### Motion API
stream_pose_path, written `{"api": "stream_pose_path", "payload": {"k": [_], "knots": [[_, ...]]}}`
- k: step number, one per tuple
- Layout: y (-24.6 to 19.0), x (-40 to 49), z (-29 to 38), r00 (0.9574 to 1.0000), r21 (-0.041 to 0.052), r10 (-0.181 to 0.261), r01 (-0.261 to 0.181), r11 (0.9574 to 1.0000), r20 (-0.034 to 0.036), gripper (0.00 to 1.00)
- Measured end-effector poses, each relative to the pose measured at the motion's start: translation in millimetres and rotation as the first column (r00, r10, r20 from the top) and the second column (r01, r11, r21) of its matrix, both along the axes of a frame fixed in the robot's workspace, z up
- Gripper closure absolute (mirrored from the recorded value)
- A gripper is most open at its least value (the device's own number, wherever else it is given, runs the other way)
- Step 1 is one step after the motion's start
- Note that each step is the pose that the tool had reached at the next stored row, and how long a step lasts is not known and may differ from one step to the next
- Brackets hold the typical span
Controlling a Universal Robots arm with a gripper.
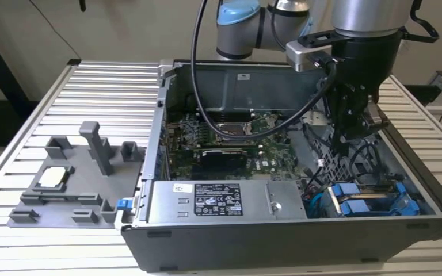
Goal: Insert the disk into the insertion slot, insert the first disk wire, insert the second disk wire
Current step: 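Insert the first disk wire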
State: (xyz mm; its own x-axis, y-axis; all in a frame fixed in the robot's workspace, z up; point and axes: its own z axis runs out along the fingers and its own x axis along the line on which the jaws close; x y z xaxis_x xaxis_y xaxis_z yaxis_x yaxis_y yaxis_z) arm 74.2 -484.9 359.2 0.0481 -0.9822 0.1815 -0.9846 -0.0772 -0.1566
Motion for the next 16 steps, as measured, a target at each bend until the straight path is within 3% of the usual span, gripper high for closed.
{"api": "stream_pose_path", "payload": {"k": [2, 4, 5, 6, 7, 8, 9, 13, 14, 16], "knots": [[0.2, 0.0, 0.0, 1.0, -0.0045, 0.0, 0.0, 1.0, 0.0001, 0.86], [1.2, -0.1, 0.1, 1.0, -0.0195, 0.0, 0.0, 0.9998, 0.0, 0.84], [1.7, 0.0, -0.1, 1.0, -0.0235, 0.001, -0.001, 0.9997, 0.0, 0.78], [1.6, 0.0, -0.1, 1.0, -0.0238, 0.002, -0.002, 0.9997, -0.0001, 0.78], [1.3, 0.0, 0.0, 1.0, -0.0207, 0.003, -0.003, 0.9998, 0.0, 0.72], [1.1, 0.1, 0.1, 1.0, -0.0057, 0.004, -0.004, 1.0, 0.0001, 0.72], [0.4, 0.0, 0.0, 1.0, 0.0122, 0.004, -0.004, 0.9999, 0.0001, 0.65], [-4.1, 0.1, -0.1, 1.0, 0.0849, 0.004, -0.004, 0.9964, 0.0004, 0.65], [-6.0, 0.2, -0.2, 1.0, 0.099, 0.004, -0.004, 0.9951, 0.0004, 0.65], [-11.3, 0.4, -0.2, 1.0, 0.109, 0.004, -0.004, 0.994, 0.0006, 0.65]]}}
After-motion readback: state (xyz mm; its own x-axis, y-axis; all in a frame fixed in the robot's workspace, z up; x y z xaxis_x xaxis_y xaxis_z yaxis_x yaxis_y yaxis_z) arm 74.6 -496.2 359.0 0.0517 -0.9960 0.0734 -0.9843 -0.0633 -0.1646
